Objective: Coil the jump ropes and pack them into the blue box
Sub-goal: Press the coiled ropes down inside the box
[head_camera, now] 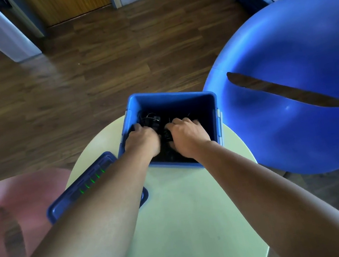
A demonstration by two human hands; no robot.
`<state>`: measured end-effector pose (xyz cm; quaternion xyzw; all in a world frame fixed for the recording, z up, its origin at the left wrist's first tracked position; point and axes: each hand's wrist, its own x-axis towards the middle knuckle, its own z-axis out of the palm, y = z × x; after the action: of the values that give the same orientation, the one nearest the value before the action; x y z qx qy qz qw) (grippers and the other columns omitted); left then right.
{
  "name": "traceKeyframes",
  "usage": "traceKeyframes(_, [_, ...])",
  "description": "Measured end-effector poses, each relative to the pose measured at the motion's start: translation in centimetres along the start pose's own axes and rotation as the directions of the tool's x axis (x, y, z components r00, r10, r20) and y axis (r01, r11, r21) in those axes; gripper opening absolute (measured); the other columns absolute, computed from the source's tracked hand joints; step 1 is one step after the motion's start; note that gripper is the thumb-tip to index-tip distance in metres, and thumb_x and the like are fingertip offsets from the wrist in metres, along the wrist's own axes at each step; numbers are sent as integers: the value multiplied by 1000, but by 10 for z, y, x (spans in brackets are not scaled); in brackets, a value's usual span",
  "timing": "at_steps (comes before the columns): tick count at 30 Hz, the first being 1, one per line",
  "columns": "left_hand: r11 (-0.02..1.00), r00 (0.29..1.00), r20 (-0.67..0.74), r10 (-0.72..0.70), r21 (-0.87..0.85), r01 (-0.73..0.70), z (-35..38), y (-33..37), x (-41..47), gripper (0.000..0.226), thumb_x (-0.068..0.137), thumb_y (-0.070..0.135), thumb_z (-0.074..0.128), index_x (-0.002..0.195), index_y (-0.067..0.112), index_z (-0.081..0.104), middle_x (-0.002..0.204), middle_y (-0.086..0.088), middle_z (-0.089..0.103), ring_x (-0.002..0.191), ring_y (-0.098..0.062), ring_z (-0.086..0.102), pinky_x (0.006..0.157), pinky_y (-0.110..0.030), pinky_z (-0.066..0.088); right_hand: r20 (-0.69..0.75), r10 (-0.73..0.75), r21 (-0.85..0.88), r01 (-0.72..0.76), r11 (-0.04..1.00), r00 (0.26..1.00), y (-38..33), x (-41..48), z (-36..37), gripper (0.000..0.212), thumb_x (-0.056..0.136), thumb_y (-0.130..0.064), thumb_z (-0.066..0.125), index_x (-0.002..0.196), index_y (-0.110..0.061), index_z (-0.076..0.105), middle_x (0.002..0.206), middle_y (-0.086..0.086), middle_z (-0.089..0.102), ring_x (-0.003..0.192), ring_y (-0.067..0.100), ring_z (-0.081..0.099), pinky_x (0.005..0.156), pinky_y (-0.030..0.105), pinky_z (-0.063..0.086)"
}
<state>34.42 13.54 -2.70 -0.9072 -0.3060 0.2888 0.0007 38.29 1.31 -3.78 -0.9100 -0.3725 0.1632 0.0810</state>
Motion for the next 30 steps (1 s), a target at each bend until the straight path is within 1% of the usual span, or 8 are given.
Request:
traceKeyframes(5, [998, 1000, -10, -20, -64, 19, 0, -1, 0, 50, 100, 22, 53, 145, 5, 42, 149, -16, 31, 129, -40, 49, 94, -45, 47, 78, 83, -84, -76, 994, 994, -7, 16, 7, 48, 90, -45, 61, 132, -23, 55, 134, 9, 43, 123, 33, 44, 106, 51, 29])
traceKeyframes(10, [987, 997, -37, -72, -147, 66, 3, 4, 0, 51, 97, 16, 54, 145, 5, 40, 149, -11, 33, 132, -34, 47, 96, -42, 45, 69, 123, -134, -113, 985, 990, -10, 23, 9, 39, 92, -38, 58, 129, -24, 59, 133, 8, 43, 123, 32, 42, 106, 52, 28])
traceKeyframes(16, [981, 997, -65, -46, -191, 33, 14, 7, -1, 48, 95, 7, 50, 142, 4, 38, 147, -15, 34, 130, -37, 48, 95, -43, 46, 129, 99, -147, -80, 986, 987, 1, 24, 0, 54, 85, -46, 67, 133, -26, 55, 136, 6, 41, 128, 31, 39, 114, 56, 24])
traceKeyframes(21, [993, 996, 75, -38, -108, 46, 11, 10, 4, 61, 93, 3, 52, 148, 1, 25, 153, -19, 21, 135, -39, 42, 98, -45, 44, 112, 88, -92, -78, 993, 990, 1, 16, 9, 59, 87, -42, 63, 139, -23, 44, 136, 10, 39, 126, 33, 40, 114, 54, 23])
traceKeyframes(23, [999, 983, 185, 6, -32, 0, 4, 9, 6, 62, 94, 8, 40, 152, -1, 20, 158, -21, 13, 142, -44, 30, 107, -53, 35, 89, 71, -85, -64, 994, 994, 4, 12, 11, 64, 88, -42, 61, 144, -23, 37, 137, 12, 38, 126, 34, 41, 114, 53, 23])
traceKeyframes(25, [996, 966, 245, 85, -19, -83, -7, 5, 4, 55, 97, 11, 30, 151, -2, 29, 158, -24, 21, 143, -47, 24, 110, -55, 32, 62, 58, -81, -53, 995, 996, 5, 7, 12, 69, 87, -43, 61, 146, -23, 32, 137, 12, 40, 126, 35, 42, 115, 52, 23])
traceKeyframes(27, [986, 949, 267, 168, -31, -166, -24, 1, -4, 44, 100, 9, 28, 140, -3, 44, 147, -25, 42, 129, -42, 44, 90, -40, 41, 47, 51, -65, -48, 997, 998, 3, 3, 10, 70, 87, -45, 62, 146, -23, 33, 137, 13, 41, 126, 35, 42, 115, 51, 25])
traceKeyframes(30, [959, 930, 243, 275, 3, -284, -45, -3, -21, 32, 101, 2, 32, 124, -3, 54, 118, -22, 57, 84, -33, 61, 56, -29, 39, -9, 61, -10, -61, 998, 998, 0, -6, 5, 62, 89, -46, 60, 142, -21, 38, 138, 12, 40, 125, 35, 44, 110, 49, 32])
